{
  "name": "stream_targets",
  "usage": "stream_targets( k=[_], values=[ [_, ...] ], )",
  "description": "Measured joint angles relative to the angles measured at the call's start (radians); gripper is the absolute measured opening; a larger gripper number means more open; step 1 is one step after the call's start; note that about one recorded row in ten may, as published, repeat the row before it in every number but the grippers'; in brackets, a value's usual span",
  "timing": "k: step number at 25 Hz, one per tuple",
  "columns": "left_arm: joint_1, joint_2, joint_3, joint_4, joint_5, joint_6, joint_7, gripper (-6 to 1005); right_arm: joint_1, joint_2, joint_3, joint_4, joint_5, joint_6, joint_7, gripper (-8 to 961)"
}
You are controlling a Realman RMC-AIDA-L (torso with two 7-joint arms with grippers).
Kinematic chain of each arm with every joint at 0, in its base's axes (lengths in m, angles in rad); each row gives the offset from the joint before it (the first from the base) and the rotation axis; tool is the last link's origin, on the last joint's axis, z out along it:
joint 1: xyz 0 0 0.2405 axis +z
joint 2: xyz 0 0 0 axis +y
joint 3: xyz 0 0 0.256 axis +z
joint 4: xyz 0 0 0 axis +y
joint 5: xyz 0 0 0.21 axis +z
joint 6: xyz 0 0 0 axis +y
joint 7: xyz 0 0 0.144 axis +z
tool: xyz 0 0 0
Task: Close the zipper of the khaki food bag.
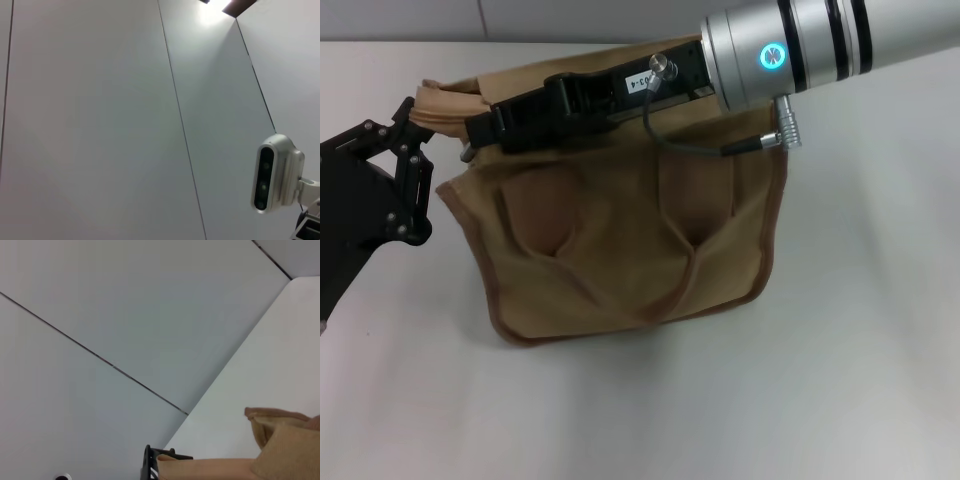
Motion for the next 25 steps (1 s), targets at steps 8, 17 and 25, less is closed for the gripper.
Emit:
stream_targets(
  k=[8,17,25],
  values=[
    [-0.008,0.0,0.0,-0.009,-0.003,0.005,0.0,82,-0.012,0.0,-0.019,0.001,0.04,0.012,-0.001,540],
    [-0.021,0.0,0.007,-0.019,0.003,0.021,0.0,86,-0.014,0.0,-0.042,0.009,0.044,0.036,-0.01,539],
    [-0.033,-0.002,0.008,-0.019,0.002,0.023,0.0,90,-0.015,0.0,-0.044,0.0,0.054,0.043,-0.019,532]
  ],
)
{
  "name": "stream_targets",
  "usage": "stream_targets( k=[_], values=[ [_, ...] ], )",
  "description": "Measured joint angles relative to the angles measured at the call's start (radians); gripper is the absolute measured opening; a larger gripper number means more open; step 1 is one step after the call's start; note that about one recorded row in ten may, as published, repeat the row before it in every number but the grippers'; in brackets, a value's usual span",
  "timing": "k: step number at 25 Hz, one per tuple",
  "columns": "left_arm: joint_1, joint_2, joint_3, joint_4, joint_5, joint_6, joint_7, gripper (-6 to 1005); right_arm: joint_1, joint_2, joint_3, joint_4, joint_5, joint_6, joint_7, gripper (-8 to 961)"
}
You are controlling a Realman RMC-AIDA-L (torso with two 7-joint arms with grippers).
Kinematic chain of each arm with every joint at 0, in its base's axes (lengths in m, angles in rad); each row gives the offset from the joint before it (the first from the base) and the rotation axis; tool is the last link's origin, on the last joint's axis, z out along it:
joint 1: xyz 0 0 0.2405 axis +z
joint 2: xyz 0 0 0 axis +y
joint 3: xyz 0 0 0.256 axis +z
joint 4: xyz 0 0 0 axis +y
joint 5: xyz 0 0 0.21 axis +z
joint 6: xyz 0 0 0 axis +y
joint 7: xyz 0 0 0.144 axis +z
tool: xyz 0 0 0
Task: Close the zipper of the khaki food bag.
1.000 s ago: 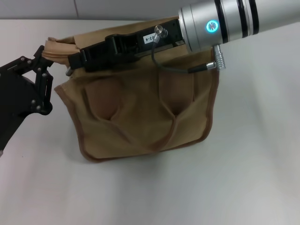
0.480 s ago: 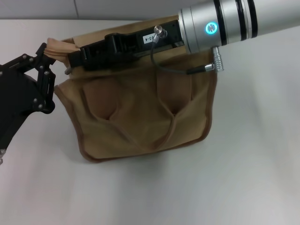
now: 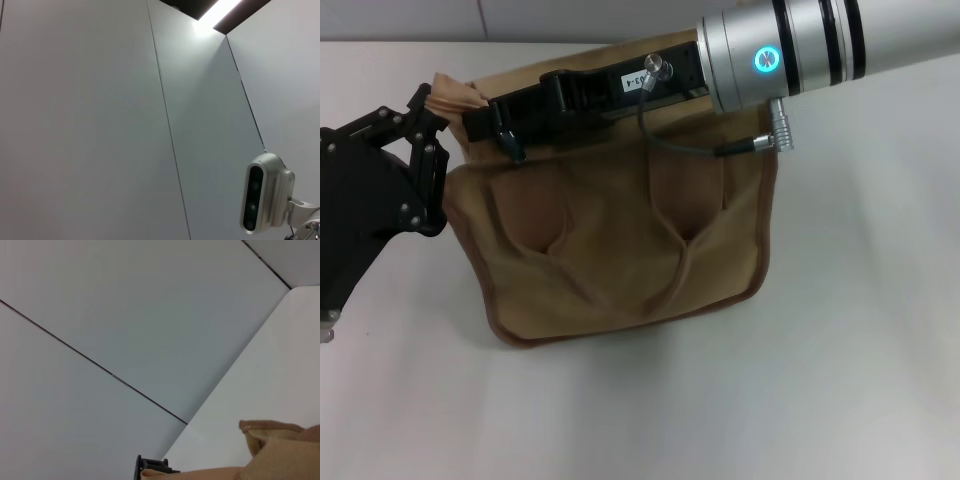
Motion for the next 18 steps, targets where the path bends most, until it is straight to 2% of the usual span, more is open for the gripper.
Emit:
stream_targets(
  k=[6,14,18],
  values=[
    [-0.004,0.0,0.0,0.0,0.0,-0.002,0.0,92,0.007,0.0,-0.035,0.006,0.0,0.023,-0.002,525],
    [-0.004,0.0,-0.004,0.0,-0.003,-0.002,0.0,96,0.003,0.0,-0.05,-0.007,-0.003,0.026,-0.035,164],
    [0.003,0.001,-0.009,0.0,-0.005,-0.006,-0.004,98,-0.015,0.0,-0.05,-0.025,0.0,0.02,-0.078,112]
  ],
)
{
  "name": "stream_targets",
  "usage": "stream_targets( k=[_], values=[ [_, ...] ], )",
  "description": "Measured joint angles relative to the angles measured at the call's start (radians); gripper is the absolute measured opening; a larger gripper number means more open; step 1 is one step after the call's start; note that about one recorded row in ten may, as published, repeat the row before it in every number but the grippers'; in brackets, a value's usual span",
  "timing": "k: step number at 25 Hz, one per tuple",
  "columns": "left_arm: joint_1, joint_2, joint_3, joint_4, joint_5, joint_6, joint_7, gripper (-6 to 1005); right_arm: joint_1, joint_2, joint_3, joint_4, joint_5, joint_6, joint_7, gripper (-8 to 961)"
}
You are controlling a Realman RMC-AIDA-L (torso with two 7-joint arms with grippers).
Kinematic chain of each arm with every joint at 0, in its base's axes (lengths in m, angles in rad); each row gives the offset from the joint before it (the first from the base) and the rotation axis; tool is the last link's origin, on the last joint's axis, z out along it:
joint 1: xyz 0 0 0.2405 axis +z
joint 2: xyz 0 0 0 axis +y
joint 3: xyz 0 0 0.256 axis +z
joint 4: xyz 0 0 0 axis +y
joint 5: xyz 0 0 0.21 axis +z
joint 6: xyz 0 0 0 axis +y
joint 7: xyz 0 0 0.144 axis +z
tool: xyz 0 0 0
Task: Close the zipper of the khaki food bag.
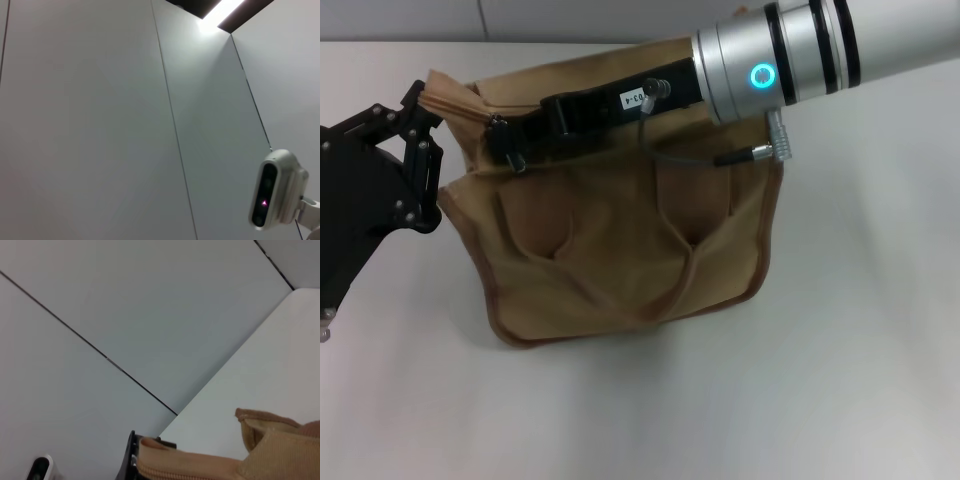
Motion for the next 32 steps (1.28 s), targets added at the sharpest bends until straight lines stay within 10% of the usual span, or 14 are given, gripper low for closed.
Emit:
stream_targets(
  k=[17,32],
  values=[
    [0.028,0.004,-0.069,-0.014,-0.003,-0.055,-0.01,106,-0.112,-0.002,-0.001,-0.094,-0.005,0.039,-0.059,9],
    [0.017,0.006,-0.11,-0.002,-0.003,-0.133,-0.051,113,-0.361,-0.009,0.041,-0.294,-0.032,0.112,-0.059,10]
  ],
)
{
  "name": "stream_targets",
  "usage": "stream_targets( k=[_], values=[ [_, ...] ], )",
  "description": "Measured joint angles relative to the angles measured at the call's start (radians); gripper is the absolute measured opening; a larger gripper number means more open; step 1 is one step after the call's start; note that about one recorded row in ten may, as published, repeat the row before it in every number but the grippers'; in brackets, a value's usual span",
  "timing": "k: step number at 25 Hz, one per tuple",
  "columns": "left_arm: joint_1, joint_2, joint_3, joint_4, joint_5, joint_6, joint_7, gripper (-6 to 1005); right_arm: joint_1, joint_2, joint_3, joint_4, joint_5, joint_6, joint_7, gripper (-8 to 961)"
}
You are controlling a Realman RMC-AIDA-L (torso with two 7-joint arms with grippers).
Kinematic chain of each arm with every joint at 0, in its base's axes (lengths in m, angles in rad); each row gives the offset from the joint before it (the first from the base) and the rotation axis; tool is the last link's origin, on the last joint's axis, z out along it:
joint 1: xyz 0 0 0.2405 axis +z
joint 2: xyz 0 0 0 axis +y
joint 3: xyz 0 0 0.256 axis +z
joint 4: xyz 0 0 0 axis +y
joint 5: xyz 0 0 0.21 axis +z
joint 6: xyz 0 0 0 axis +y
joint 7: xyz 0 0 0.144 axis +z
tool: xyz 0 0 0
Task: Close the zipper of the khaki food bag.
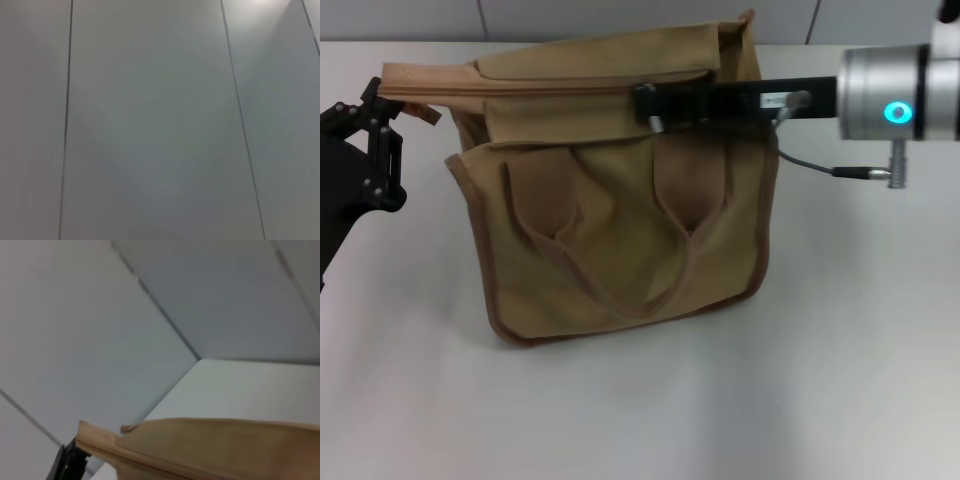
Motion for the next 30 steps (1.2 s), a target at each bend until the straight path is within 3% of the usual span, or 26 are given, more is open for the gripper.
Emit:
stream_targets(
  k=[8,19,21,25,29,30],
  values=[
    [-0.007,0.002,-0.02,0.003,0.0,-0.048,-0.014,117,-0.099,-0.002,0.12,-0.018,-0.001,-0.003,-0.05,11],
    [-0.027,0.002,-0.008,0.006,0.007,-0.073,-0.05,122,-0.115,-0.001,0.177,-0.01,0.015,-0.073,-0.165,13],
    [-0.023,0.003,-0.005,0.023,0.008,-0.082,-0.122,123,-0.118,-0.001,0.189,0.005,0.04,-0.083,-0.202,13],
    [-0.012,0.004,0.019,0.069,0.014,-0.098,-0.224,125,-0.124,-0.003,0.213,0.056,0.119,-0.128,-0.312,110],
    [0.043,0.02,0.172,0.283,0.022,-0.102,-0.619,186,-0.133,-0.004,0.258,0.076,0.127,-0.173,-0.36,206],
    [0.043,0.02,0.172,0.283,0.022,-0.102,-0.619,216,-0.137,-0.004,0.268,0.078,0.127,-0.185,-0.376,248]
  ],
)
